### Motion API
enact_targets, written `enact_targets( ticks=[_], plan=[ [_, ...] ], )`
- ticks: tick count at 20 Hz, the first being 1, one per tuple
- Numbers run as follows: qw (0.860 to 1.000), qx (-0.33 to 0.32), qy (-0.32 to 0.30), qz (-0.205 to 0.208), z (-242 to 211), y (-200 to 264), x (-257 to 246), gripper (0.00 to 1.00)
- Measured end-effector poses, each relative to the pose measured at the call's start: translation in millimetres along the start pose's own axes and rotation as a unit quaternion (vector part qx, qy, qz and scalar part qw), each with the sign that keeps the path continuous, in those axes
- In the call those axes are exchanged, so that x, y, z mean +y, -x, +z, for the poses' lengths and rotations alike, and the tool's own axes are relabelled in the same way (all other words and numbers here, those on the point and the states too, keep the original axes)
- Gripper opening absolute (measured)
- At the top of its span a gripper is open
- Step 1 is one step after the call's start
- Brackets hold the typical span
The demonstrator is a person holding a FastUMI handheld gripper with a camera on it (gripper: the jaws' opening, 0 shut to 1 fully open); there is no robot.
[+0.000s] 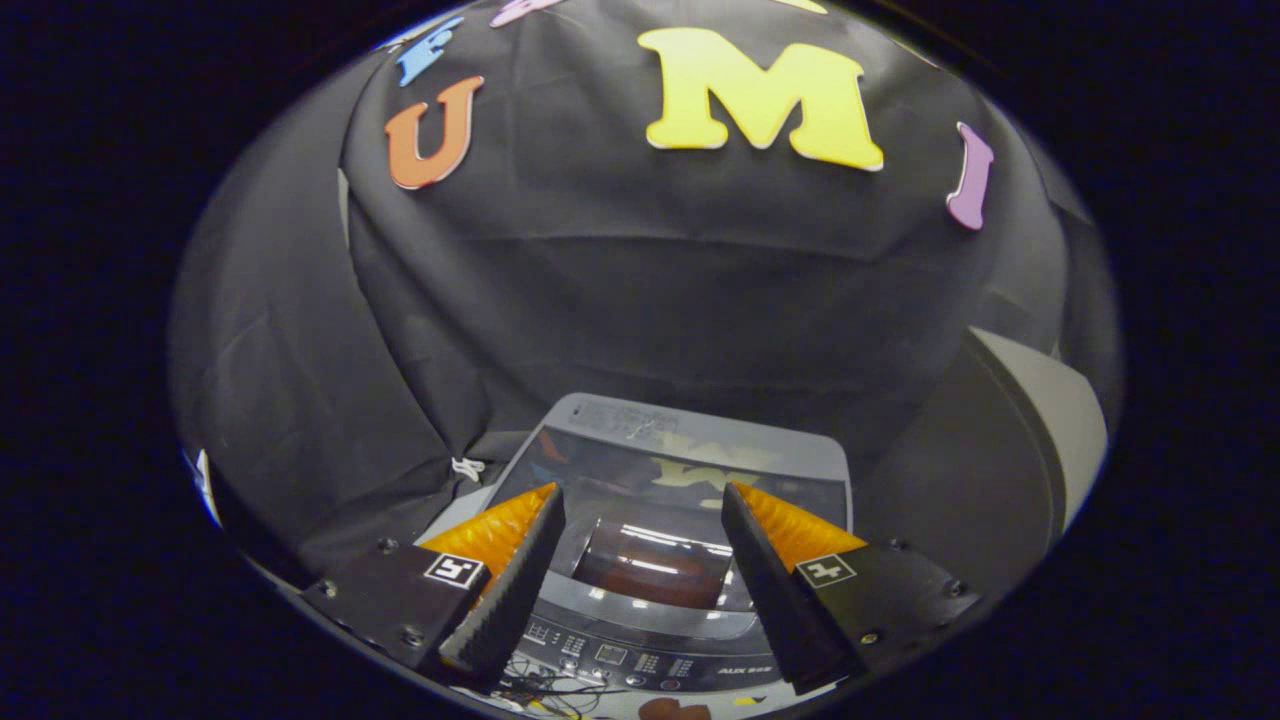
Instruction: Put the clothes into the washing machine and then close the washing machine lid.
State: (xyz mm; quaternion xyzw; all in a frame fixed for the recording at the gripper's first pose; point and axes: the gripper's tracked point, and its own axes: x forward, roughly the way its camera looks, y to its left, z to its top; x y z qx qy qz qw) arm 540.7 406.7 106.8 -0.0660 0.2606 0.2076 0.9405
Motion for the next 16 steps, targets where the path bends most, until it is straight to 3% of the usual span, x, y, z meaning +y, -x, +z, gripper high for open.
enact_targets(
  ticks=[9,16],
  plan=[
    [0.994,-0.114,-0.006,-0.003,12,163,-28,0.98],
    [0.989,-0.124,-0.063,-0.039,-39,280,-75,0.98]
  ],
)
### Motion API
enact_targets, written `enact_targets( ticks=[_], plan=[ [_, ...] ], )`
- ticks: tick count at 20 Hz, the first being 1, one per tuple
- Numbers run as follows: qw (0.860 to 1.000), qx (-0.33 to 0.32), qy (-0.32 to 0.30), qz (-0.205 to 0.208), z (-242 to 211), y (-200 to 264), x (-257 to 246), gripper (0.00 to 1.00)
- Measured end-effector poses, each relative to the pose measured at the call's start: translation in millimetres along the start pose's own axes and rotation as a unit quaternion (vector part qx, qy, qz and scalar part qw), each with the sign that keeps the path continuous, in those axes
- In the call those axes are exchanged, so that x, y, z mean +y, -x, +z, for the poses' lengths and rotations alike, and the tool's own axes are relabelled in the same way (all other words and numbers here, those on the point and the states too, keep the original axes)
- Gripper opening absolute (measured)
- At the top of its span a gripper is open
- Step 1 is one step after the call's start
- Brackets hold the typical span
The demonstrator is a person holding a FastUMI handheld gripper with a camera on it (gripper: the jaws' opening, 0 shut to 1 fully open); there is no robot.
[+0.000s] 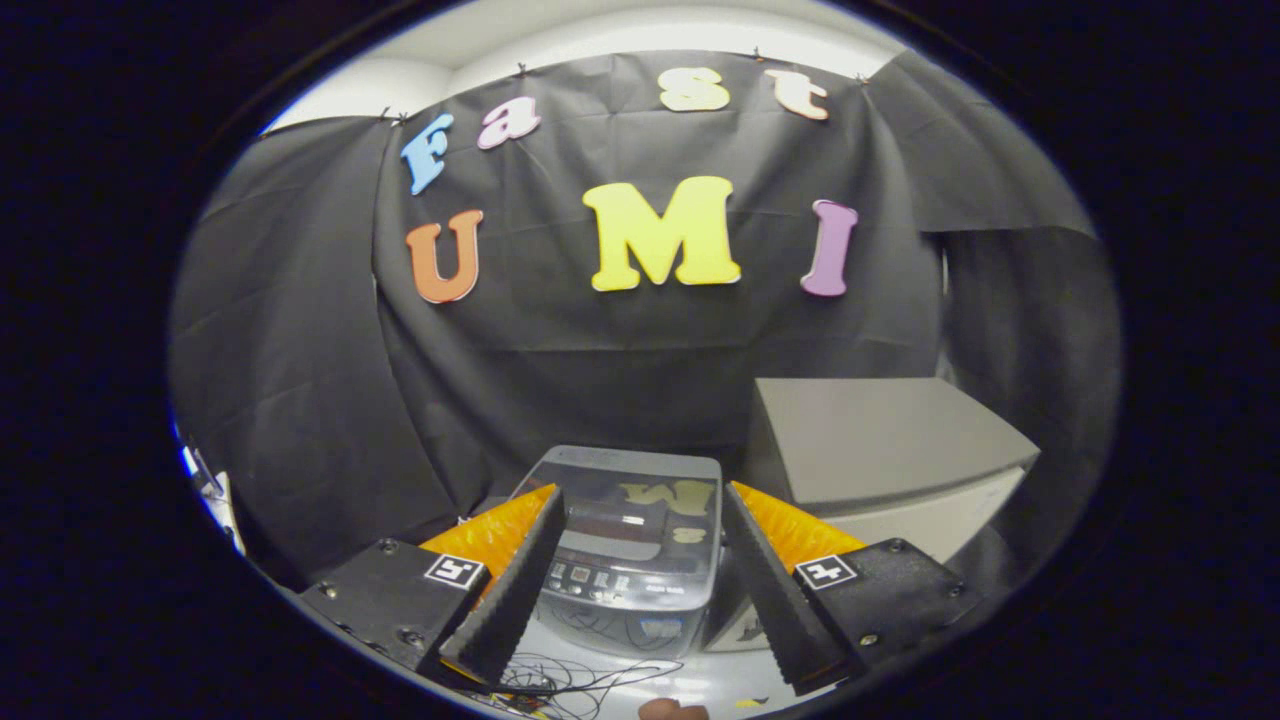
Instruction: Put the clothes into the washing machine and then close the washing machine lid.
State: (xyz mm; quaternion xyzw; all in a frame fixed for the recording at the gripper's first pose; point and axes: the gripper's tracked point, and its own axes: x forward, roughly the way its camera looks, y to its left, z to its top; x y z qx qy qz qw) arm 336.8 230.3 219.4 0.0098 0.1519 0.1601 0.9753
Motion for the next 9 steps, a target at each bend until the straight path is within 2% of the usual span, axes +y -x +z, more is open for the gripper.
enact_targets(
  ticks=[3,9],
  plan=[
    [1.0,-0.003,-0.011,-0.01,-10,41,-19,0.98],
    [1.0,-0.017,-0.001,-0.013,-10,69,-38,0.98]
  ],
)
